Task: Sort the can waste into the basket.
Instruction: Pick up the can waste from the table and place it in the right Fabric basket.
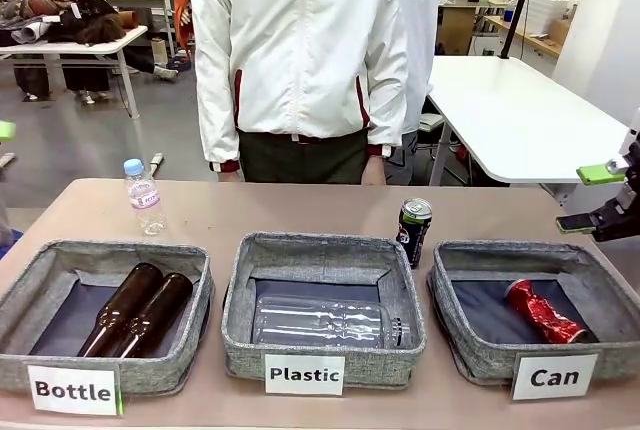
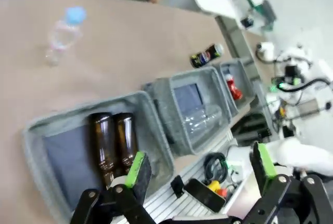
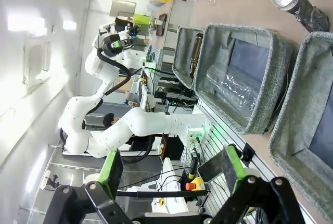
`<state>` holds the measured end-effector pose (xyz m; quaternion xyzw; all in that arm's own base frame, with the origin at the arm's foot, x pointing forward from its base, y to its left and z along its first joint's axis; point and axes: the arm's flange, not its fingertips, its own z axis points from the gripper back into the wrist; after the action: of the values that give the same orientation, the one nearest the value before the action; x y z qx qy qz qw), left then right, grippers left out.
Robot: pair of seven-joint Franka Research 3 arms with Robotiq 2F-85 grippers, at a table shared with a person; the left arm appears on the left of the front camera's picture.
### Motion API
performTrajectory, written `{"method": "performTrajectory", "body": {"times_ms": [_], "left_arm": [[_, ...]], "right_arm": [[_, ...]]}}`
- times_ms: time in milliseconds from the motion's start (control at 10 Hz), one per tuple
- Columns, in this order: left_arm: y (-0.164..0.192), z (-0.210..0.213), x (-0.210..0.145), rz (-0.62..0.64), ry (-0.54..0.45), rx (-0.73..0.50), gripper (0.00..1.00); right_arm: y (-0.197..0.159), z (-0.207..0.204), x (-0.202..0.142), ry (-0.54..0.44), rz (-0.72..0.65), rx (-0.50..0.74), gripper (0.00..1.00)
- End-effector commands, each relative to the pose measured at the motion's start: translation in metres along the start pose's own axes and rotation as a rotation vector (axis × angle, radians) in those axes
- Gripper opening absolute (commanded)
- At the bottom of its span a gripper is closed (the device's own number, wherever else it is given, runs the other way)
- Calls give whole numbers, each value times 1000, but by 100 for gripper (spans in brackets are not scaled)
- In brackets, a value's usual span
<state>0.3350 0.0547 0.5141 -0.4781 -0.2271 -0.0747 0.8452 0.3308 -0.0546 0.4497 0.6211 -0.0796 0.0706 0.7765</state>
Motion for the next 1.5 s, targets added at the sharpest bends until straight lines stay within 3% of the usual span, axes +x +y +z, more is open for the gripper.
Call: {"method": "performTrajectory", "body": {"times_ms": [0, 100, 200, 400, 500, 600, 700, 1000, 1100, 1300, 1400], "left_arm": [[-1, -35, 23, -20, 7, -43, 100], [-1, -57, 33, 41, 38, -70, 100], [-8, -33, 9, -13, 32, -23, 100], [-8, -33, 9, -13, 32, -23, 100], [-8, -33, 9, -13, 32, -23, 100], [-8, -33, 9, -13, 32, -23, 100], [-8, -33, 9, -13, 32, -23, 100], [-8, -33, 9, -13, 32, -23, 100], [-8, -33, 9, -13, 32, -23, 100], [-8, -33, 9, -13, 32, -23, 100], [-8, -33, 9, -13, 32, -23, 100]], "right_arm": [[2, 0, 0, 13, 7, 0, 100], [0, 0, 0, 0, 0, 0, 100], [10, -1, 13, -43, 219, -123, 100], [8, -31, 75, -164, 876, -314, 100], [3, -48, 91, -186, 1095, -476, 100], [-9, -61, 107, -141, 1271, -482, 100], [-24, -67, 119, -66, 1305, -594, 100], [-56, -52, 115, 26, 1227, -674, 100], [-30, -64, 123, 119, 1135, -537, 100], [-30, -64, 123, 119, 1135, -537, 100], [-44, -55, 122, 117, 1190, -596, 100]]}}
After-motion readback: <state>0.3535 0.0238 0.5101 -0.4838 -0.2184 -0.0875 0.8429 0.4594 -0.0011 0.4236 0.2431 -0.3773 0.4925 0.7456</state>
